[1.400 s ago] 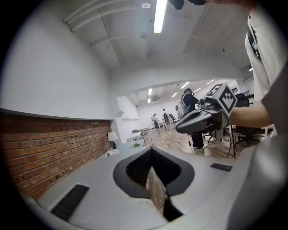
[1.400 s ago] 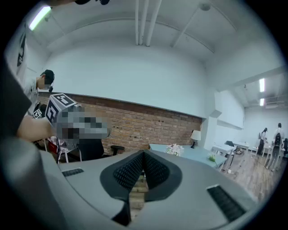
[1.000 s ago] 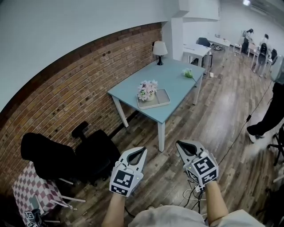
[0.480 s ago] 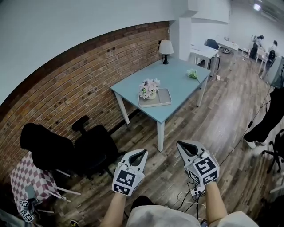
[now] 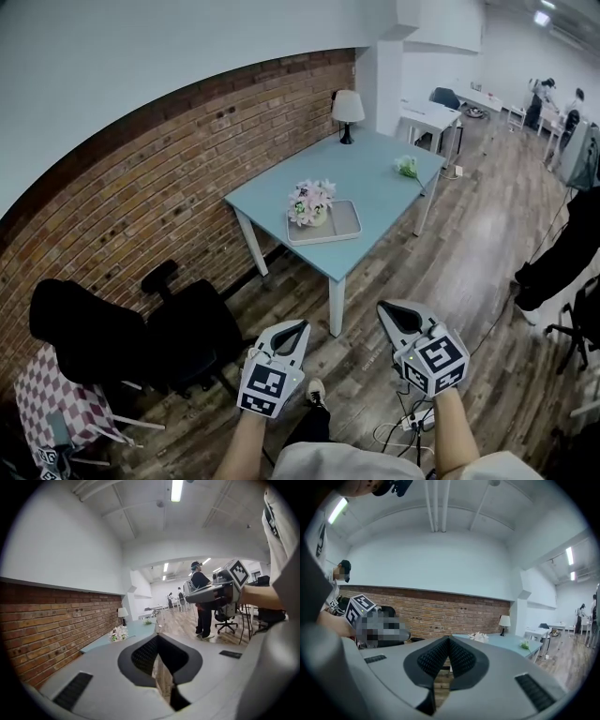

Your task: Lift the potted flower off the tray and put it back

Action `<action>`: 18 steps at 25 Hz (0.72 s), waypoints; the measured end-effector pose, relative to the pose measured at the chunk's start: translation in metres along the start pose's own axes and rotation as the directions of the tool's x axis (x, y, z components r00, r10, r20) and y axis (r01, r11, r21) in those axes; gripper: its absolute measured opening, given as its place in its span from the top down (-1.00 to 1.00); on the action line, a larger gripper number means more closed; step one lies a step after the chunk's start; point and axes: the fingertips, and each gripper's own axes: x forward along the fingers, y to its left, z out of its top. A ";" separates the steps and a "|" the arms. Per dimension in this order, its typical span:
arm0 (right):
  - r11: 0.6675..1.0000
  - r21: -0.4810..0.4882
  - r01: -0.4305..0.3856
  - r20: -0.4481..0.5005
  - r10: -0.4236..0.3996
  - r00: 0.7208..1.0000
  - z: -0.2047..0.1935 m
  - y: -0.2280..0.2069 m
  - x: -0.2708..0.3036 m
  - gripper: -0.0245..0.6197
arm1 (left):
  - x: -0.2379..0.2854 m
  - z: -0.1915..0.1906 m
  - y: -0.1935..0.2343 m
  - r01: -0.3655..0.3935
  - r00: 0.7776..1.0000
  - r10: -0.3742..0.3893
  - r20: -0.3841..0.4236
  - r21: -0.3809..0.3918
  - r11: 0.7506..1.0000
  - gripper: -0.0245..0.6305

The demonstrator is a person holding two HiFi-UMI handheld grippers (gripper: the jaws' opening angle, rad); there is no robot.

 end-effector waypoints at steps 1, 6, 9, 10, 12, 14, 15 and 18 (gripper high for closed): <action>1.000 -0.007 0.004 0.008 -0.004 1.000 0.002 -0.007 0.012 0.90 | 0.011 -0.002 0.010 0.002 1.000 -0.002 -0.005 0.008 1.000 0.84; 1.000 0.015 0.012 0.028 -0.012 1.000 0.017 -0.046 0.074 0.90 | 0.061 0.008 0.071 0.005 1.000 -0.005 0.010 0.014 1.000 0.84; 0.999 0.022 0.025 0.030 -0.025 0.999 0.027 -0.067 0.109 0.90 | 0.087 0.017 0.106 0.013 1.000 -0.013 0.019 0.022 1.000 0.84; 0.999 0.023 0.030 0.031 -0.030 0.999 0.029 -0.074 0.120 0.90 | 0.096 0.019 0.117 0.015 1.000 -0.016 0.020 0.022 1.000 0.84; 0.999 0.028 0.037 0.032 -0.038 0.999 0.033 -0.087 0.140 0.90 | 0.112 0.021 0.138 0.018 1.000 -0.018 0.021 0.020 1.000 0.84; 0.998 0.036 0.044 0.029 -0.045 0.999 0.034 -0.097 0.156 0.90 | 0.126 0.022 0.154 0.024 0.999 -0.025 0.024 0.016 1.000 0.84; 0.998 0.039 0.046 0.028 -0.047 0.998 0.035 -0.102 0.163 0.90 | 0.133 0.022 0.161 0.029 0.999 -0.029 0.024 0.014 0.999 0.84; 0.998 0.050 0.046 0.023 -0.047 0.999 0.035 -0.113 0.184 0.90 | 0.151 0.018 0.181 0.040 0.999 -0.040 0.018 0.010 0.999 0.84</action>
